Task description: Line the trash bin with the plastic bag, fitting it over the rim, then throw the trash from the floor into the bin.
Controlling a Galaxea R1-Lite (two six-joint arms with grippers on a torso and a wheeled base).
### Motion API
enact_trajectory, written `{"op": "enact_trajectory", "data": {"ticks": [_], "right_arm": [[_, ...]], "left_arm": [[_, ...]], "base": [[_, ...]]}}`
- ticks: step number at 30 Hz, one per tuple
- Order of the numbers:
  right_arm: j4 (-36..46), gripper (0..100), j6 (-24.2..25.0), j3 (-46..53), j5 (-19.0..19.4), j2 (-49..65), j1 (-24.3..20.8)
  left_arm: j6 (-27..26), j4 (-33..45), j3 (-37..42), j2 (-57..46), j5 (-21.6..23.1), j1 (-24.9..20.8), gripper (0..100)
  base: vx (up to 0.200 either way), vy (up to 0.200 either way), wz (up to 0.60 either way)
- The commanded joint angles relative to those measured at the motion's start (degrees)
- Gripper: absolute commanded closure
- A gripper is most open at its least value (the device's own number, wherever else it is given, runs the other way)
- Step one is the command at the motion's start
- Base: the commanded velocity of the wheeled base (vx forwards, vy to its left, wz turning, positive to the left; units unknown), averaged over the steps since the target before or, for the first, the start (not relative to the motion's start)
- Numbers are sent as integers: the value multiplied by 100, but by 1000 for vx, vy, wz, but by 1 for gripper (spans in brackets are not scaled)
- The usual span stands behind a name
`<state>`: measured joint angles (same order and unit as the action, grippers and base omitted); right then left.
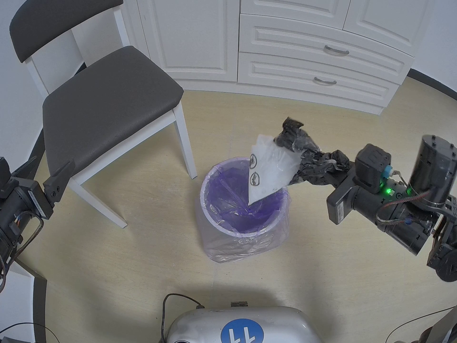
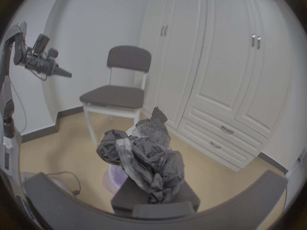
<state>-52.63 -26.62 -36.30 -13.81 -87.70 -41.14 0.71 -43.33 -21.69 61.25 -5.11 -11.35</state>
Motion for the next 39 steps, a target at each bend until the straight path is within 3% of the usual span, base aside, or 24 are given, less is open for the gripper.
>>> {"op": "enact_trajectory", "data": {"ticks": [1,4,5,13,17,24,32,39], "right_arm": [[2011,100,8,-1573,-306,-54,-351],[2740,100,-1,-1986,-649,-177,-430],[3355,100,-18,-2329,-869,-292,-491],[5878,100,-27,-4139,-1519,-1065,-966],[6880,100,-1,-4596,-1510,-1443,-931],[6634,100,623,-4754,-1414,-2216,-878],[5843,100,500,-5097,-1387,-2796,-685],[5614,100,360,-5493,-1132,-3227,-359]], "left_arm": [[44,0,-64,-25,10,1,0],[52,0,-73,-7,10,1,0],[52,0,-73,-25,10,1,0],[52,0,-29,1,71,-8,0],[87,8,-29,10,282,19,0],[158,8,-37,63,291,19,0],[158,8,-73,133,300,28,0],[158,8,-73,133,291,63,0]], "base": [[0,0,0],[0,0,0],[0,0,0],[0,0,0],[0,0,0],[0,0,0],[0,0,0],[0,0,0]]}}
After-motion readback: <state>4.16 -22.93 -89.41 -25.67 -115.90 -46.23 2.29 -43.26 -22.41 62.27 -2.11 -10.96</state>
